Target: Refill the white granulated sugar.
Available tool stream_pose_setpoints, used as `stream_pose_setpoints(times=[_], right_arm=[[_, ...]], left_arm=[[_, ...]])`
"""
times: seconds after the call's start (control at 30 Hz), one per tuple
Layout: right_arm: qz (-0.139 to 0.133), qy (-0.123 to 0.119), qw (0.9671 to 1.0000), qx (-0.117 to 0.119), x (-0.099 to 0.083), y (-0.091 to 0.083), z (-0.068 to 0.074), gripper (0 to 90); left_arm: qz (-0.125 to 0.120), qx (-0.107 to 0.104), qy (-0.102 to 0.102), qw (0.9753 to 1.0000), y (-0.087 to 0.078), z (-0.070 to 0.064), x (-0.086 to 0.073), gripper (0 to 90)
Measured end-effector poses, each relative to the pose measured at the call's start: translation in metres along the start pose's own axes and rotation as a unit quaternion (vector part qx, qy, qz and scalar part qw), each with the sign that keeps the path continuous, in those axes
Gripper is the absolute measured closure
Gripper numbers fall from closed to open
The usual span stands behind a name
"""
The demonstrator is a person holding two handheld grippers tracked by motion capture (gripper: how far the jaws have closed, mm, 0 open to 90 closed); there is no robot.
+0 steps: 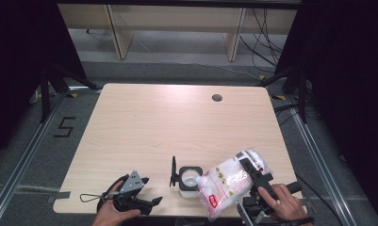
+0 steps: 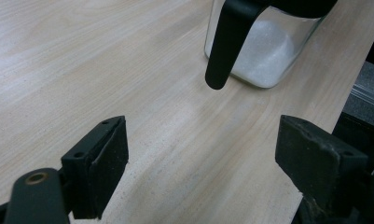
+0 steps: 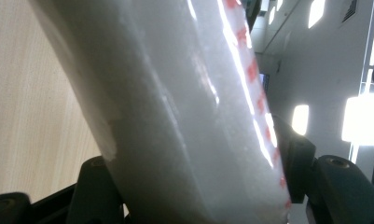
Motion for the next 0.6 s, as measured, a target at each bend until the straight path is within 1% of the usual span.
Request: stream_pose_setpoints(times=[0.03,0.07,0.1,0.13,0.17,0.2,0.23,0.27,0.3,0.4,0.43,0.47,0.5,0.53,0.57,0.6], right_arm=[[0.004,0.012,0.9999,0.006,-0.0008,0.0004,0.0025,42.7],[0.000,0.001,1.0000,0.002,0.0005,0.0009,0.0009,42.7],[0.000,0.001,1.0000,0.002,0.0005,0.0009,0.0009,42.7],[-0.002,-0.002,1.0000,0.003,0.0009,0.0012,0.0018,42.7],[0.002,0.010,0.9999,0.009,-0.0004,0.0011,0.0045,42.7],[0.002,0.010,0.9999,0.009,-0.0004,0.0011,0.0045,42.7],[0.000,0.000,1.0000,0.001,0.0001,0.0006,0.0009,42.6],[0.002,0.002,1.0000,0.000,-0.0002,0.0002,0.0007,42.6],[0.001,0.005,1.0000,0.002,-0.0002,-0.0002,0.0004,42.6],[-0.003,-0.002,1.0000,0.002,0.0011,0.0007,0.0005,42.6],[-0.003,0.003,1.0000,0.006,0.0010,0.0009,0.0027,42.6],[-0.003,0.003,1.0000,0.006,0.0010,0.0009,0.0027,42.6],[0.000,-0.002,1.0000,0.000,0.0003,-0.0006,-0.0005,42.6],[0.000,-0.002,1.0000,0.000,0.0003,-0.0006,-0.0005,42.6],[-0.003,0.005,1.0000,0.001,0.0009,0.0006,0.0010,42.6],[0.003,0.005,1.0000,0.005,-0.0001,0.0001,0.0019,42.6]], left_arm=[[0.000,0.000,-0.001,1.0000,0.0001,-0.0002,0.0000,16.7],[-0.003,-0.001,-0.013,0.9999,0.0007,-0.0013,0.0003,16.7],[-0.003,-0.001,-0.013,0.9999,0.0007,-0.0013,0.0003,16.7],[-0.004,-0.002,-0.018,0.9998,0.0009,-0.0019,0.0002,16.7],[0.000,0.001,-0.003,1.0000,0.0001,0.0001,-0.0001,16.7],[0.000,0.001,-0.003,1.0000,0.0001,0.0001,-0.0001,16.7],[-0.007,-0.001,-0.008,0.9999,0.0007,-0.0008,0.0013,16.7],[-0.006,-0.002,-0.009,0.9999,0.0007,-0.0011,0.0011,16.7],[0.000,0.001,-0.002,1.0000,0.0001,0.0001,-0.0001,16.7],[0.001,0.002,-0.002,1.0000,0.0003,0.0002,-0.0003,16.7],[-0.005,-0.003,-0.021,0.9998,0.0011,-0.0021,0.0004,16.7],[-0.005,-0.003,-0.021,0.9998,0.0011,-0.0021,0.0004,16.7],[-0.002,0.000,-0.007,1.0000,0.0003,-0.0006,0.0002,16.7],[-0.002,0.000,-0.007,1.0000,0.0003,-0.0006,0.0002,16.7],[-0.004,-0.001,-0.009,1.0000,0.0007,-0.0009,0.0007,16.7],[0.001,0.000,-0.014,0.9999,0.0006,-0.0010,-0.0007,16.7]])
Point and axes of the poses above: each handheld gripper's, and its own axes: y roughly forward along the jaws, x roughly out of its top, z roughly to its left, the point moved 10 cm from there along y, roughly forward along the jaws, and after that the axes turned 13 degrees about z, right-handed, at the moved point
